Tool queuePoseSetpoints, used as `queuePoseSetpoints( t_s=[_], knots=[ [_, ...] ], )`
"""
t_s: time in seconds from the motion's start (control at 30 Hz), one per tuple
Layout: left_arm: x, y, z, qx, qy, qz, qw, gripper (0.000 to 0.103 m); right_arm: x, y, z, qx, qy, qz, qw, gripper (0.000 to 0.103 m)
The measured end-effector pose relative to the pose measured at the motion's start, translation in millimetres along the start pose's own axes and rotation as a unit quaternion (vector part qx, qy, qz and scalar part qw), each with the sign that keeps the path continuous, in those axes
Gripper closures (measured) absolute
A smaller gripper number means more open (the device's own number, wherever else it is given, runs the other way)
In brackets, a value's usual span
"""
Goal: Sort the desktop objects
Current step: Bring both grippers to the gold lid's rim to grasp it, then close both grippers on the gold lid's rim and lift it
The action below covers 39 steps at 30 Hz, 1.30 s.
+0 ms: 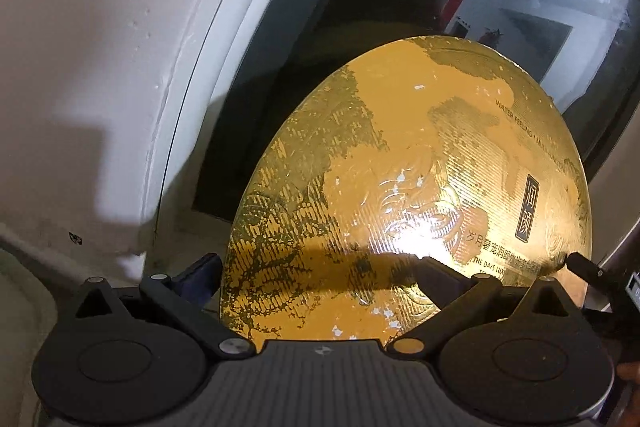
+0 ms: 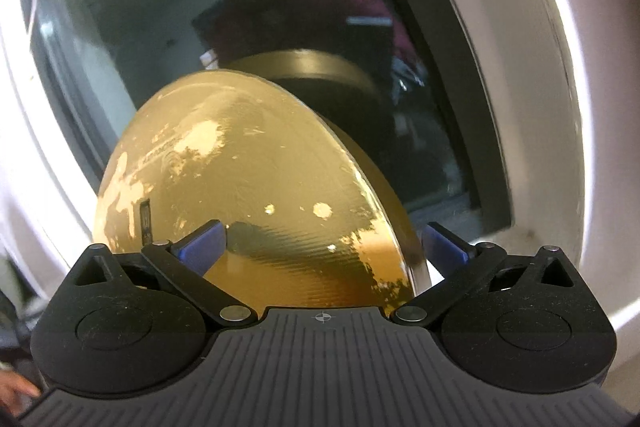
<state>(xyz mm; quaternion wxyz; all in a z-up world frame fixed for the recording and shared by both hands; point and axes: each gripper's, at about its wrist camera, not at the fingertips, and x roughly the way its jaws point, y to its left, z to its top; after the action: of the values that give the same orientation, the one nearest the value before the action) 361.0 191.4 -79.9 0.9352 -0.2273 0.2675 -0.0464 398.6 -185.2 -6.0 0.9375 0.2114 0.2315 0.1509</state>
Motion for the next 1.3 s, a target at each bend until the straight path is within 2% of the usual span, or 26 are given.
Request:
queuePoseSetpoints(
  t_s=[0.13, 0.27, 0.6, 0.8, 1.0, 1.2, 1.3],
  knots=[
    [-6, -6, 1, 0.010, -0.002, 0.008, 0.9999, 0.002, -2, 7, 2, -0.012, 0.003, -0.007, 1.000, 0.000],
    [-15, -14, 5, 0.018, -0.013, 0.008, 0.9997, 0.002, -17, 20, 4, -0.034, -0.023, -0.007, 0.999, 0.000],
    [-63, -38, 29, 0.022, -0.041, -0.021, 0.9987, 0.002, -75, 64, 39, -0.103, -0.065, 0.000, 0.993, 0.001],
    [-100, -52, 31, 0.024, -0.046, -0.025, 0.9983, 0.002, -124, 98, 50, -0.162, -0.047, -0.023, 0.985, 0.001],
    [-127, -54, 19, 0.003, -0.018, -0.026, 0.9995, 0.002, -175, 120, 58, -0.176, -0.007, -0.045, 0.983, 0.001],
    [-158, -59, 0, -0.019, 0.006, -0.026, 0.9995, 0.002, -217, 132, 49, -0.183, 0.020, -0.068, 0.981, 0.001],
    [-179, -73, -12, -0.026, 0.018, -0.022, 0.9993, 0.002, -234, 138, 44, -0.185, 0.033, -0.081, 0.979, 0.001]
  ],
)
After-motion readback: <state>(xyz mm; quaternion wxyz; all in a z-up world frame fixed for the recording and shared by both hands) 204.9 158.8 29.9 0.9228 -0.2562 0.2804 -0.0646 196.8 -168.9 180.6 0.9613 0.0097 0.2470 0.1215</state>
